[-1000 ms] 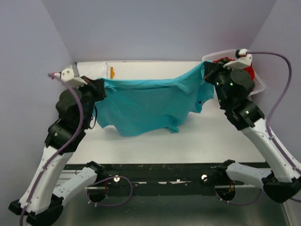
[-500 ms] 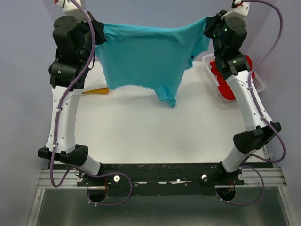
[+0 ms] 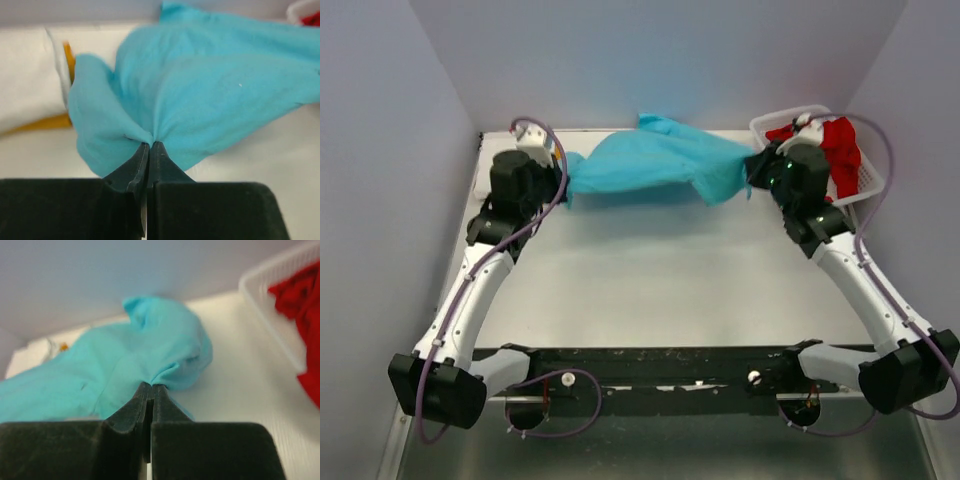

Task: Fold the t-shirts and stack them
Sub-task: Flatten out the tshirt

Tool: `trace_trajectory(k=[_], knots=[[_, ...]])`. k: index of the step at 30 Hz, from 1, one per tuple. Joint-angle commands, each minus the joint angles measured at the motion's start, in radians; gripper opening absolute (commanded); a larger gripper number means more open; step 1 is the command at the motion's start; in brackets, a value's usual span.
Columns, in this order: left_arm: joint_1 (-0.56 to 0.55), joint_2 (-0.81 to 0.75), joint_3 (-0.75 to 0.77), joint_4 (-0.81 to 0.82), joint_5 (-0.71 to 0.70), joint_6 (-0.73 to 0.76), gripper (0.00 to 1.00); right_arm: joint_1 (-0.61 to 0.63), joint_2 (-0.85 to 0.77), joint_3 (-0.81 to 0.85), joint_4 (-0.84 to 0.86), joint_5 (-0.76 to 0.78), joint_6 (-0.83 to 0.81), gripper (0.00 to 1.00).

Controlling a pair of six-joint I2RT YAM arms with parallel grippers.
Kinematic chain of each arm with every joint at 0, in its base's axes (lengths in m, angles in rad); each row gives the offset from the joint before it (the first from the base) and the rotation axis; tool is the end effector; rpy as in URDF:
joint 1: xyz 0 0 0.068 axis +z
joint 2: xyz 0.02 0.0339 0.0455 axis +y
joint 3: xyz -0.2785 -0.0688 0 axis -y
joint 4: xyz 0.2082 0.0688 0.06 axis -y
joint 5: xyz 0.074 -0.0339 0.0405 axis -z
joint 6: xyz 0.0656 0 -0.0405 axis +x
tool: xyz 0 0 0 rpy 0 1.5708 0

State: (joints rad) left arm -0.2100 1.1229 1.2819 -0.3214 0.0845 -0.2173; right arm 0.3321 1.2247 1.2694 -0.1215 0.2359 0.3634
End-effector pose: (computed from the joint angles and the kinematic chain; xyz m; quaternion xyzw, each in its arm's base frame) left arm 0.2267 -0.0540 0.4342 0.0246 0.7615 -0.1686 0.6253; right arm 0.2586 0.0730 0.4342 0.0913 0.7273 0.1488 0.6638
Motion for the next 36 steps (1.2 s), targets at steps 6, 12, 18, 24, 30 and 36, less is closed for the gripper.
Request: trace_trajectory(k=[6,12,18,24,30,36], knots=[[-0.144,0.017,-0.498,0.048,0.034,-0.265,0.15,-0.003,-0.063,-0.415,-0.314,-0.053,0.240,0.01],[-0.218,0.043,-0.522,-0.086,-0.025,-0.388,0.53,-0.002,-0.024,-0.435,-0.509,0.167,0.281,0.09],[-0.236,0.002,-0.479,-0.175,-0.062,-0.433,0.99,-0.003,-0.022,-0.352,-0.618,0.309,0.299,0.52],[-0.247,-0.030,-0.499,-0.157,-0.017,-0.470,0.98,-0.003,-0.094,-0.271,-0.612,0.321,0.222,0.80],[-0.247,0.031,-0.626,0.024,0.138,-0.527,0.98,-0.002,-0.216,-0.493,-0.431,-0.127,0.125,0.84],[-0.247,0.113,-0.665,0.087,0.075,-0.570,0.99,-0.002,-0.198,-0.586,-0.473,-0.024,0.231,0.85]])
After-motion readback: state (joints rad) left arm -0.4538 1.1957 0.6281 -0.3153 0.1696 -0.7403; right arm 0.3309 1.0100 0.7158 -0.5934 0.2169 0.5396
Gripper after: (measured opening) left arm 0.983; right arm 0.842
